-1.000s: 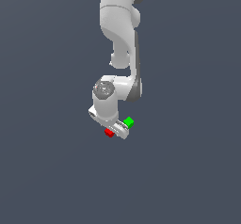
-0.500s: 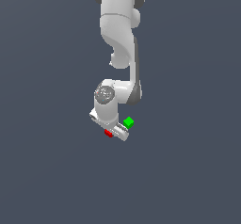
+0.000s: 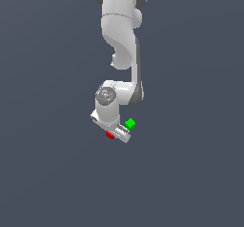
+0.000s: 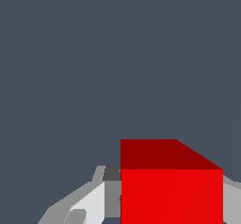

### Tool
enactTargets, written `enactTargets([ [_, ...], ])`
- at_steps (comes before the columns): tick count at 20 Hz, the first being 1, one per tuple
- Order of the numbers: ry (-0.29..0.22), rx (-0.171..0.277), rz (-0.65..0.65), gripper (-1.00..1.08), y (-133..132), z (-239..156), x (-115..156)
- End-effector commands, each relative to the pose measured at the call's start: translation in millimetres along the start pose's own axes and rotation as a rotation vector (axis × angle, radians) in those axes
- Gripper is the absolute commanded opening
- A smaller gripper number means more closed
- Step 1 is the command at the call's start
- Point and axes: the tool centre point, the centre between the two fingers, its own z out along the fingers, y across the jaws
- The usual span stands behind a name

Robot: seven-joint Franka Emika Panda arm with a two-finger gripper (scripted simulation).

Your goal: Stack the red cube on top of the green cube.

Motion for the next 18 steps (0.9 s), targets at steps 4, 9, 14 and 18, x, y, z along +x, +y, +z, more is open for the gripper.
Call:
enactTargets([
  [4,0.0,0.0,0.0,-1.0,0,-10,0],
  [9,0.0,0.001,0.0,-1.0,0,-37,-1],
  [14,0.001,0.001,0.0,-1.0,1,-73,-1],
  [18,0.001,0.001,0.0,-1.0,1,-91,-1],
])
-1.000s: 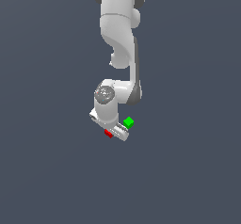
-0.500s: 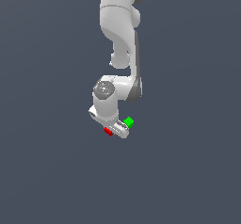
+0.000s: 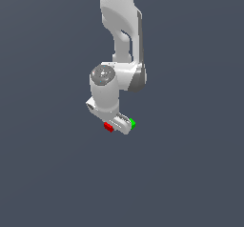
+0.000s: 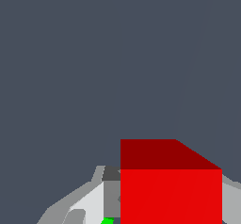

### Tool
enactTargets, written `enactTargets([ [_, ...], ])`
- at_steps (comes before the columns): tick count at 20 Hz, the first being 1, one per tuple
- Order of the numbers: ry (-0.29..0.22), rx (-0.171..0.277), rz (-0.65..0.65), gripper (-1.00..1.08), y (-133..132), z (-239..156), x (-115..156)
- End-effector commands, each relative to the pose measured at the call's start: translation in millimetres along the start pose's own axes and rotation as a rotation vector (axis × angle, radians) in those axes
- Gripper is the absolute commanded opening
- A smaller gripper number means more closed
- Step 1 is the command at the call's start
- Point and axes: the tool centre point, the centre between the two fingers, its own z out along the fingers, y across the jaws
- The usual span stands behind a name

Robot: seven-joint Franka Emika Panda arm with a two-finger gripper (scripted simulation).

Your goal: Stack the red cube on top of the green cube.

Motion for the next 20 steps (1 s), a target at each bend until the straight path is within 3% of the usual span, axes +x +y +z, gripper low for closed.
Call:
enactTargets([
  [1,-0.001,0.0,0.0,-1.0,0,-10,0],
  [11,0.0,0.0,0.0,-1.0,-4,-10,-6],
  [20,0.0,0.0,-0.001,-1.0,-28,17,-53],
])
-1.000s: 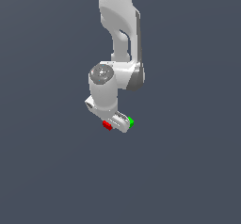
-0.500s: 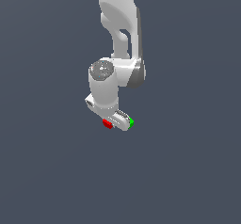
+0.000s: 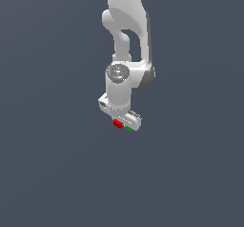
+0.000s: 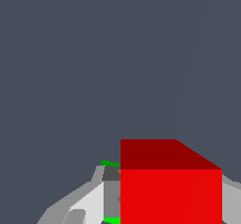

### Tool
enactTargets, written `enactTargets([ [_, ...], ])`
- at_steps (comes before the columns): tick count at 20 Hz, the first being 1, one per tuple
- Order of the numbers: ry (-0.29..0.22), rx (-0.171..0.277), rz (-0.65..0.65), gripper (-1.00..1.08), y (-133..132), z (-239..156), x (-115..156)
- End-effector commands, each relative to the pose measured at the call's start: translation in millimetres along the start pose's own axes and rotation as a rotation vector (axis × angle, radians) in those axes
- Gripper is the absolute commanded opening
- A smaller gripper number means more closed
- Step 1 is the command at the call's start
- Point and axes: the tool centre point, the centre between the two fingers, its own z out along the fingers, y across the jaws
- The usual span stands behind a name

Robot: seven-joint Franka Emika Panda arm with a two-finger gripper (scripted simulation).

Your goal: Stack the red cube on top of the green cube.

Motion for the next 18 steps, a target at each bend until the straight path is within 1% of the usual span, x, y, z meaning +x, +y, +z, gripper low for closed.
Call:
enactTargets([
  [1,0.0,0.0,-0.001,-1.0,-9,10,-18],
  [7,0.0,0.0,-0.001,-1.0,-25,27,-47],
  [12,0.0,0.0,-0.001,-1.0,-31,32,-53],
  [13,0.0,0.0,-0.001,1.0,-31,32,-53],
  [18,0.0,0.0,-0.001,1.0,-31,32,-53],
])
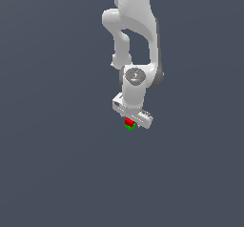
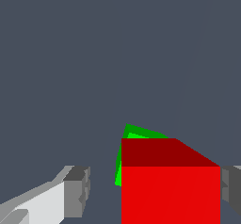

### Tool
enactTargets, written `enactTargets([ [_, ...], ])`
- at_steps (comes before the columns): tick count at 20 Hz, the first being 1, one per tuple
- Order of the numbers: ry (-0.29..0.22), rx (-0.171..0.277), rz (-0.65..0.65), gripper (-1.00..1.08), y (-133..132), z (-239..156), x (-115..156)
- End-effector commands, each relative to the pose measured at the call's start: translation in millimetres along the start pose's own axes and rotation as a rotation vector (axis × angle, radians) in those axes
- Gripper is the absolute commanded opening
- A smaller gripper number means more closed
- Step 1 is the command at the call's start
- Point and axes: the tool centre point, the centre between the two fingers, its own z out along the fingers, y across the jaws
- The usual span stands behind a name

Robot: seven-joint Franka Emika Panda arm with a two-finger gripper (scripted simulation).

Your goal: Stack the red cube on top of the green cube.

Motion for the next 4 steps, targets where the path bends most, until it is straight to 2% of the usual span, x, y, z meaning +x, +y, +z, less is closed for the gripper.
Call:
enactTargets([
  [1,0.0,0.0,0.0,1.0,0.0,0.0,0.1],
  [4,0.0,0.0,0.0,1.0,0.0,0.0,0.1],
])
